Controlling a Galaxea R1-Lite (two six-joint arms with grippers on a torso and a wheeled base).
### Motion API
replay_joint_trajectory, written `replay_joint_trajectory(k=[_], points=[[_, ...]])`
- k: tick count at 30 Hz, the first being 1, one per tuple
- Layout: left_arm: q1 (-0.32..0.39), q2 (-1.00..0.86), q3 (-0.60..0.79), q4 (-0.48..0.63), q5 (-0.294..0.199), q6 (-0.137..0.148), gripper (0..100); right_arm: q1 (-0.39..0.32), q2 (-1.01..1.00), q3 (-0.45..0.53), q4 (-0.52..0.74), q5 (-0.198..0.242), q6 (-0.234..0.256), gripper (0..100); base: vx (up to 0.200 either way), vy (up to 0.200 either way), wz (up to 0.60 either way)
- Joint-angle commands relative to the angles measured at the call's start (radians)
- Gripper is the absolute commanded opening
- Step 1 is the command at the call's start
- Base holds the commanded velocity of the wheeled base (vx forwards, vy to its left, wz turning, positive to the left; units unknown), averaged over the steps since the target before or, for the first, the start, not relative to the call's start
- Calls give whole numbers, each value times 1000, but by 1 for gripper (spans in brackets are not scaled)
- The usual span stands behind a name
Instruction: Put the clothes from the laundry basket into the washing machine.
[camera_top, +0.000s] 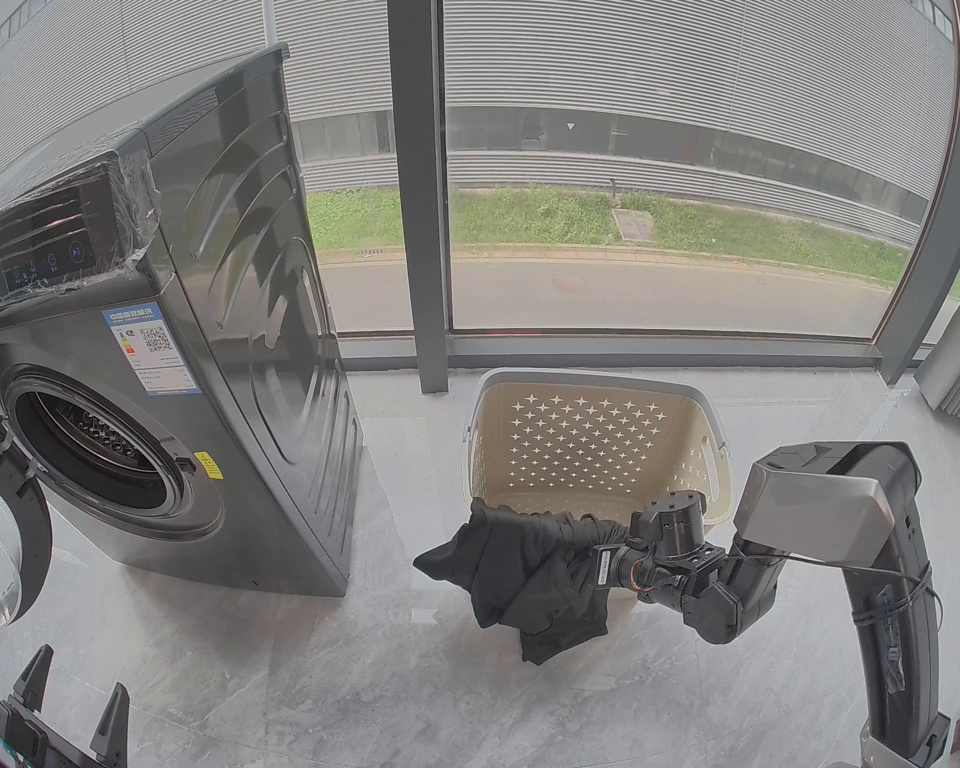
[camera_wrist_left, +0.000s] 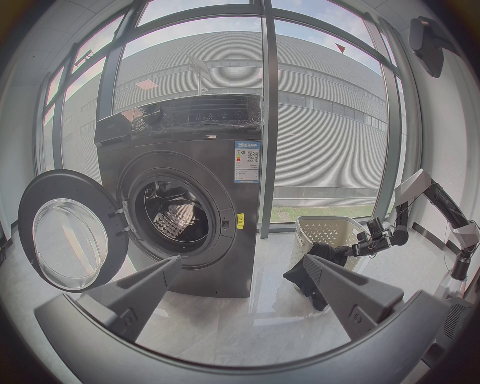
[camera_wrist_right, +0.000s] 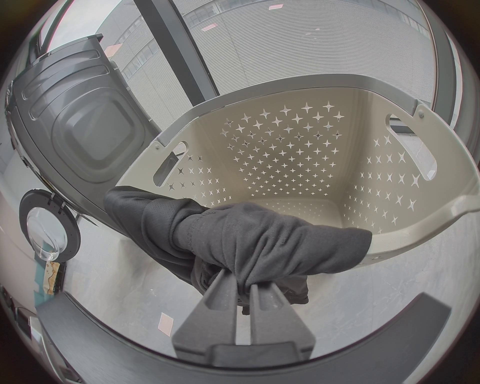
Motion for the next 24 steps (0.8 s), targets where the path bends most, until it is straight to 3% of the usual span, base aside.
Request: replay_joint_trajectory(k=[1, 15, 24], points=[[0, -16, 15, 0, 0, 0, 100, 6, -46, 27, -14, 2, -2, 0, 0, 0, 0], [0, -16, 15, 0, 0, 0, 100, 41, -399, 244, -25, 11, 4, 0, 0, 0, 0], [0, -16, 15, 0, 0, 0, 100, 104, -649, 367, -23, -3, -5, 0, 0, 0, 0]])
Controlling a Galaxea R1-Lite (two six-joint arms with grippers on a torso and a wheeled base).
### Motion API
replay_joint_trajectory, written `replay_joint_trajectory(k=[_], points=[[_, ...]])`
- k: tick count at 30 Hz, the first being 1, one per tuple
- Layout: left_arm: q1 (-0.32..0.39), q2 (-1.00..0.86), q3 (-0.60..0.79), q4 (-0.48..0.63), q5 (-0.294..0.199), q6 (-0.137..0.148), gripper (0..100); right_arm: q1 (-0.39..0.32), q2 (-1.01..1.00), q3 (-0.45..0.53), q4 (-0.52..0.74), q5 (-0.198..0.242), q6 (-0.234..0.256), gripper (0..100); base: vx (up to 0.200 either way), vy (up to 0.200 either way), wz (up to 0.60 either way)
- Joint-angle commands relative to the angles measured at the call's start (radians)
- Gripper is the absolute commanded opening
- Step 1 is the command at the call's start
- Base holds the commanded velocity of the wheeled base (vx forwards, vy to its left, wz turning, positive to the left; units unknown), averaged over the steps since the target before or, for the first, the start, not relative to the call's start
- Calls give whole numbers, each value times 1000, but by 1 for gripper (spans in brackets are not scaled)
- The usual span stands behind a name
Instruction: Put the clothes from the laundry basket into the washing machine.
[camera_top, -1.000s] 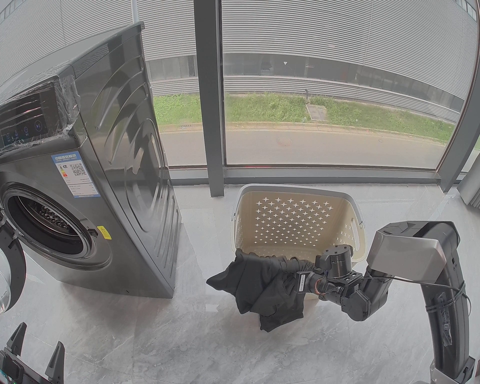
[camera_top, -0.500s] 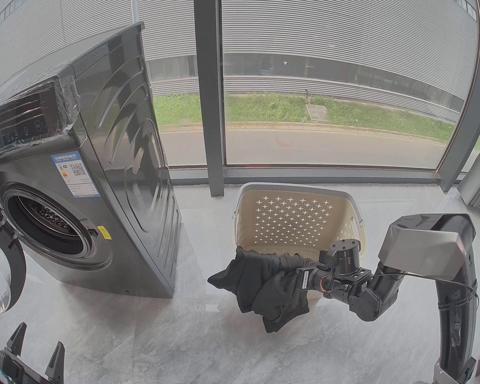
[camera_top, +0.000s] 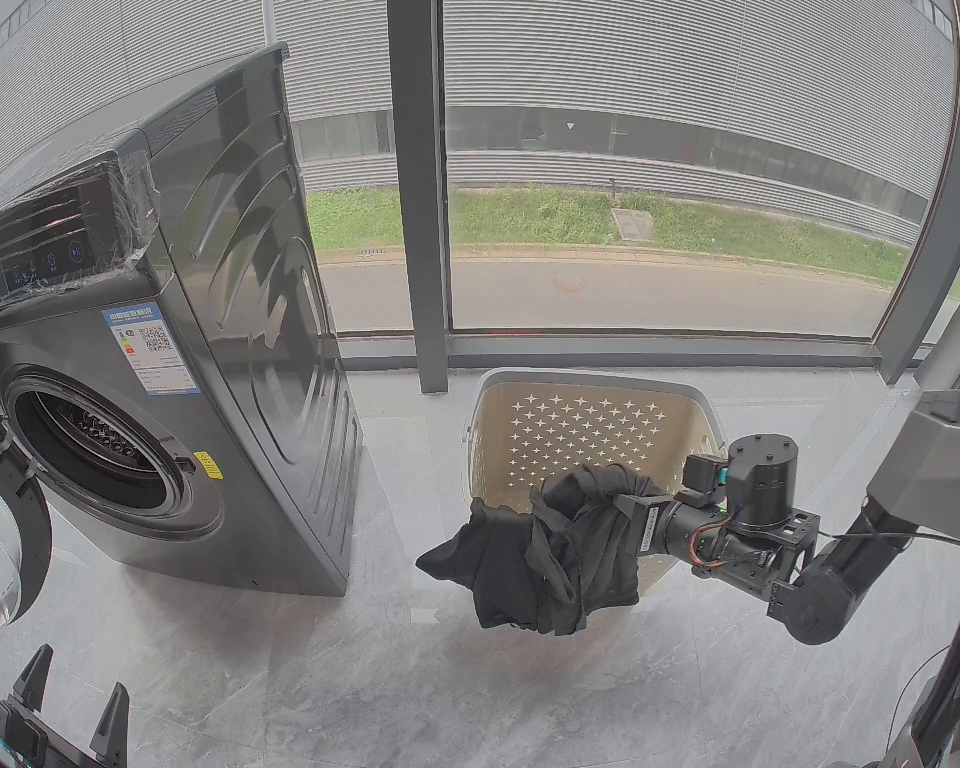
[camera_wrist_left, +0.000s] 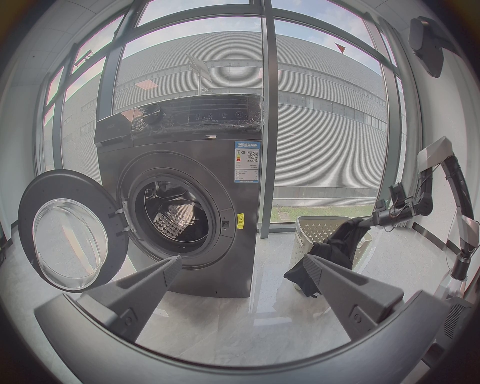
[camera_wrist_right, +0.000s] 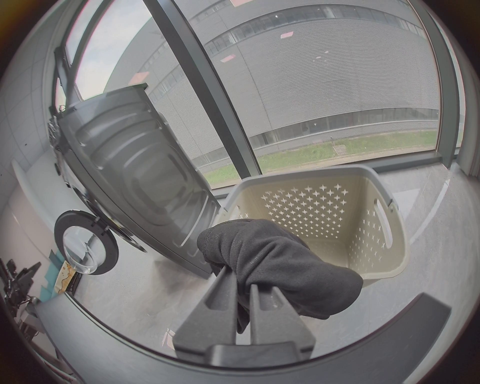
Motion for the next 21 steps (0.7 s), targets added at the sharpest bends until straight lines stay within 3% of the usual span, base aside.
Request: replay_joint_trajectory(k=[1, 12, 16, 21], points=[[0, -16, 15, 0, 0, 0, 100, 38, -202, 87, 1, -5, -14, 0, 0, 0, 0], [0, -16, 15, 0, 0, 1, 100, 44, -454, 208, 21, 9, -28, 0, 0, 0, 0], [0, -16, 15, 0, 0, 1, 100, 105, -471, 216, 22, 7, -25, 0, 0, 0, 0], [0, -16, 15, 0, -2, 4, 100, 116, -472, 230, 22, 10, -28, 0, 0, 0, 0]])
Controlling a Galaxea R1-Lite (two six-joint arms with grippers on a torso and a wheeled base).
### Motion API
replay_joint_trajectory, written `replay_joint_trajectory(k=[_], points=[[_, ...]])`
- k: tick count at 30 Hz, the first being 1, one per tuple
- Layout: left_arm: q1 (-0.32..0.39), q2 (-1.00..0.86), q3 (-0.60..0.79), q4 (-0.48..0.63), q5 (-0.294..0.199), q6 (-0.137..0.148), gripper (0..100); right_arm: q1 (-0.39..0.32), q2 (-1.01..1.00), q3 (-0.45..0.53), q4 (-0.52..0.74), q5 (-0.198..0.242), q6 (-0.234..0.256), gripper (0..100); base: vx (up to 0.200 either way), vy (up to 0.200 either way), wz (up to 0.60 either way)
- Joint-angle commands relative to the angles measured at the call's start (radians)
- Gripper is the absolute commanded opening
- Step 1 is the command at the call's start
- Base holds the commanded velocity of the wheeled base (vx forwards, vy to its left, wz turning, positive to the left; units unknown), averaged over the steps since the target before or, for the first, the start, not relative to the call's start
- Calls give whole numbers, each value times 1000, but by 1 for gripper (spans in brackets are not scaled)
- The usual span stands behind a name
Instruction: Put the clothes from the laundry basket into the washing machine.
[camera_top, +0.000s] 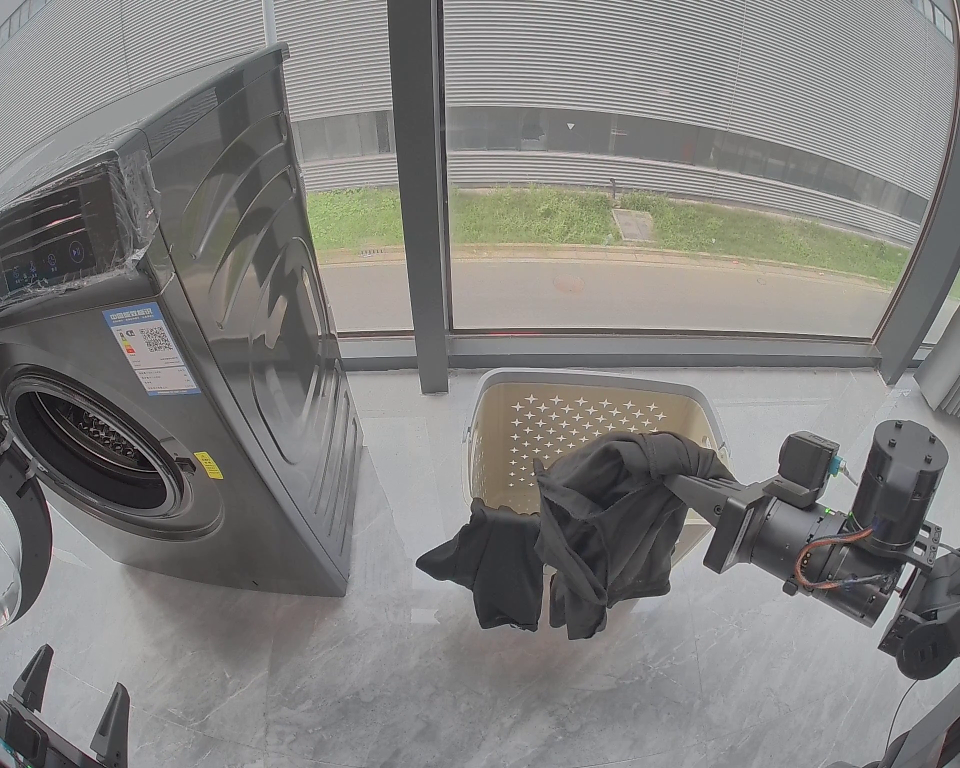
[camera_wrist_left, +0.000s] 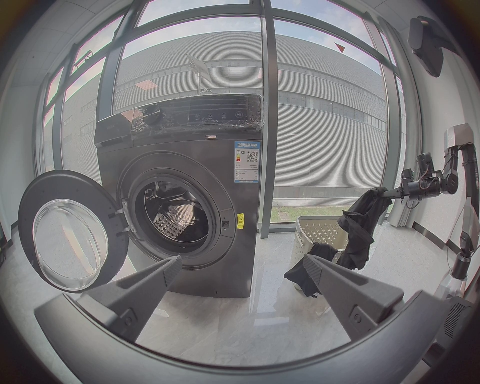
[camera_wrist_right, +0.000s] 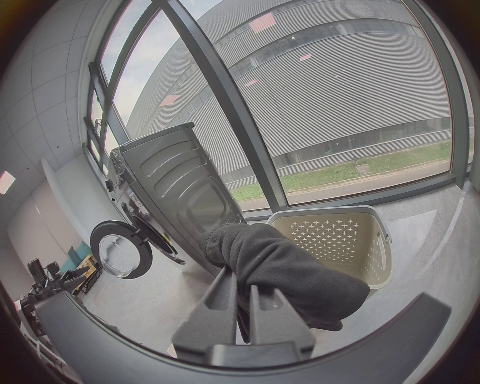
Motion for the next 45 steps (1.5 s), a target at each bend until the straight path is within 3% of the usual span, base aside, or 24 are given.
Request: replay_joint_trajectory(k=[1, 7, 14, 38, 45], points=[[0, -16, 15, 0, -1, 2, 100, 15, -36, 20, 2, 4, -2, 0, 0, 0, 0], [0, -16, 15, 0, -1, 1, 100, 9, -41, 59, -1, 30, -37, 0, -167, 0, 0], [0, -16, 15, 0, -1, 4, 100, 11, -55, 60, -1, 32, -39, 0, -29, 0, 0], [0, -16, 15, 0, -4, 6, 100, 41, -68, 59, -15, 30, -39, 0, 0, 200, 0], [-1, -16, 15, 1, -4, -5, 100, 60, -68, 57, -20, 33, -37, 0, 0, 200, 0]])
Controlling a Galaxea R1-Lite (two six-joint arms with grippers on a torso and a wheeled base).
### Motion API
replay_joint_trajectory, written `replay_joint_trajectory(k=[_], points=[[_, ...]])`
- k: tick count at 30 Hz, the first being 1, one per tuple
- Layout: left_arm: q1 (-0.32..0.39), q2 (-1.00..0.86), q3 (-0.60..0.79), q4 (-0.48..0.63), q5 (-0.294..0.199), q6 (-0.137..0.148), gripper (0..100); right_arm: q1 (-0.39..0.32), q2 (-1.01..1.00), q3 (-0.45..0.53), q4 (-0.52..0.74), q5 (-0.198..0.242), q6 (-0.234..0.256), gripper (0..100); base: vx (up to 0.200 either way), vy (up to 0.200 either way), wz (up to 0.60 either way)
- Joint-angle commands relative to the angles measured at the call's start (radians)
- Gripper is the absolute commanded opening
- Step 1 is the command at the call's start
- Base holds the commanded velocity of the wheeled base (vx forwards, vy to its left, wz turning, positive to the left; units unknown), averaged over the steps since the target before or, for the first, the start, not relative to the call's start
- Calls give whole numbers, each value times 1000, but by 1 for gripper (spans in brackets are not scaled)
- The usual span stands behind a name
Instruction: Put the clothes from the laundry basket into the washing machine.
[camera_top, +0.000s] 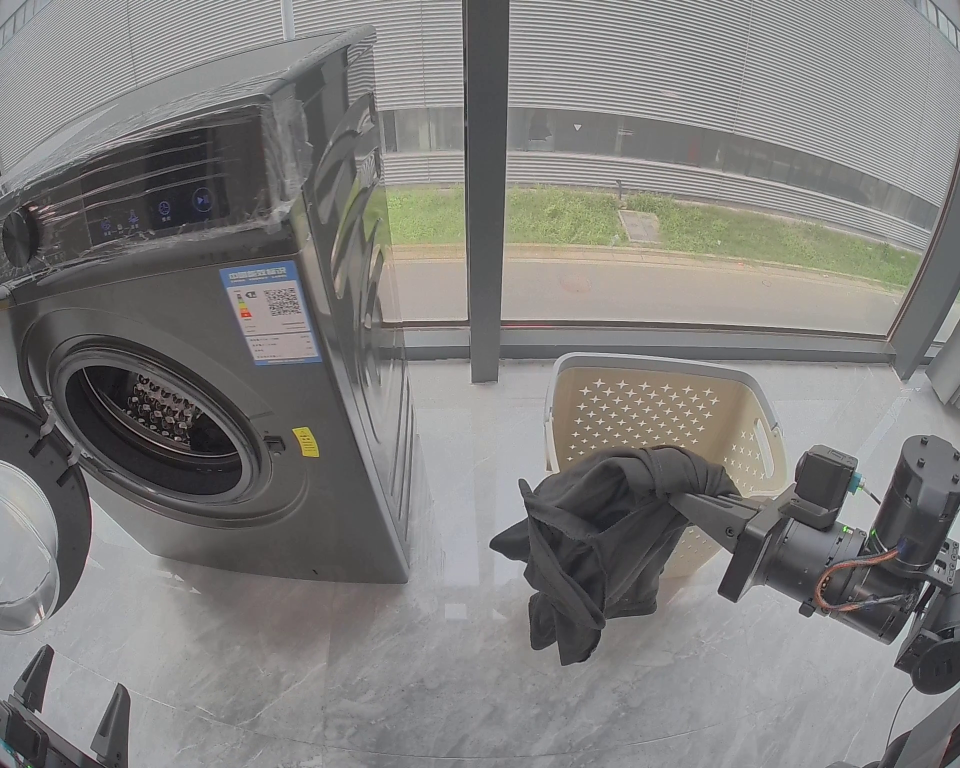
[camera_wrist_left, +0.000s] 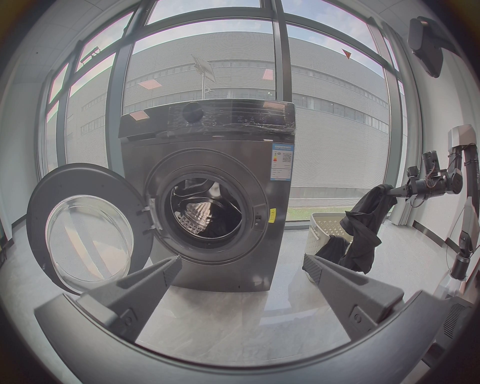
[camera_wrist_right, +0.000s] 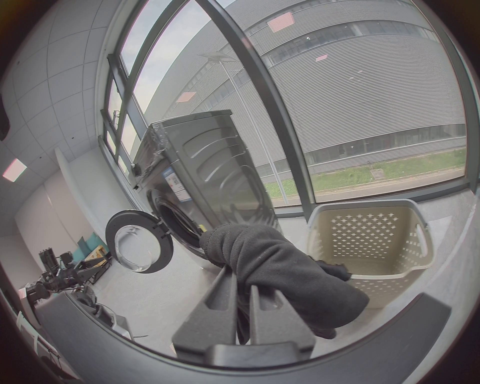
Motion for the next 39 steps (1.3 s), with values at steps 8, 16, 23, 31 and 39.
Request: replay_joint_trajectory(k=[8, 16, 23, 31, 39], points=[[-1, -16, 15, 1, 0, -1, 100, 34, 2, -2, -14, 3, 7, 0, 0, 200, 0], [-1, -16, 15, 1, 0, -1, 100, 35, 2, -2, -14, 5, 6, 0, 0, 200, 0], [-1, -16, 15, 1, 0, -1, 100, 35, 5, -2, -14, 6, 4, 0, 0, 114, 0], [0, -16, 15, 1, 0, 0, 100, 34, 4, 0, -14, 6, 4, 0, -125, 0, 0], [-1, -16, 15, 0, 0, 2, 100, 34, 5, 1, -14, 6, 6, 0, -175, 0, 0]])
